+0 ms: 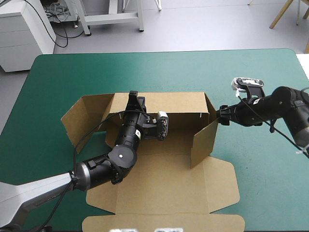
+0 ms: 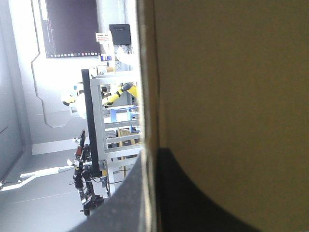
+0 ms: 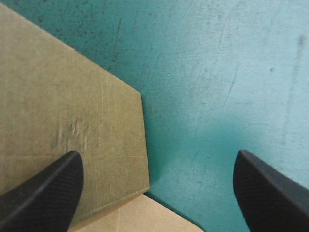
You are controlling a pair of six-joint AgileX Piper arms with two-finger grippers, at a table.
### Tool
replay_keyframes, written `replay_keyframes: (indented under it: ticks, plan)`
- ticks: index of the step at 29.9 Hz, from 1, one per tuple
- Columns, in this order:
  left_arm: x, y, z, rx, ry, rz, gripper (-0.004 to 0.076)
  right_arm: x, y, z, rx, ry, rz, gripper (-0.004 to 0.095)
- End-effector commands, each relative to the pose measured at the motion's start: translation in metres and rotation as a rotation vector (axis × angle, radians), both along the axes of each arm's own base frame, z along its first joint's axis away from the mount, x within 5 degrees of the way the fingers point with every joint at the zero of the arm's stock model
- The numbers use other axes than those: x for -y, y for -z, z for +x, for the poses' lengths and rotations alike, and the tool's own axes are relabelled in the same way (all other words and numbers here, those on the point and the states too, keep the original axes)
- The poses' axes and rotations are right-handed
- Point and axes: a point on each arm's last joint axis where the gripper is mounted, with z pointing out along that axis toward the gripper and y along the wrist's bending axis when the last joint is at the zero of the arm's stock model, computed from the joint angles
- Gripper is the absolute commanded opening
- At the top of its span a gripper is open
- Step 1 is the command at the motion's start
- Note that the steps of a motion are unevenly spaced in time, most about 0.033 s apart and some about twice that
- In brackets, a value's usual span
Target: Fold the box
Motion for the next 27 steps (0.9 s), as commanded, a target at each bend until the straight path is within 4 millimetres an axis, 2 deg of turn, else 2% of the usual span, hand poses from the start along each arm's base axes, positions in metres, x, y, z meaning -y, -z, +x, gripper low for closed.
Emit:
replay_keyframes:
  ticks: [1,9,14,19,24,27]
  plan:
    - [-0.004,-0.025,-0.002,0.104,-0.016,-0.032,-0.001,-0.003,-0.015,-0.015,0.178,-0.014,0.074,0.0779]
    - [-0.004,-0.026,-0.002,0.108,-0.014,-0.029,-0.001,-0.009,0.011,-0.036,0.231,-0.141,0.089,0.0779]
    - [-0.004,-0.026,-0.002,0.109,-0.013,-0.029,-0.001,-0.013,0.024,-0.041,0.266,-0.201,0.107,0.0779]
    - [-0.004,-0.026,-0.002,0.109,-0.013,-0.029,-0.001,-0.018,0.029,-0.045,0.289,-0.277,0.135,0.0779]
    - [-0.004,-0.026,-0.002,0.108,-0.011,-0.029,-0.001,-0.017,0.029,-0.043,0.308,-0.254,0.124,0.0779]
    - [-0.004,-0.026,-0.002,0.108,-0.012,-0.032,-0.001,-0.025,0.029,-0.043,0.319,-0.27,0.114,0.0779]
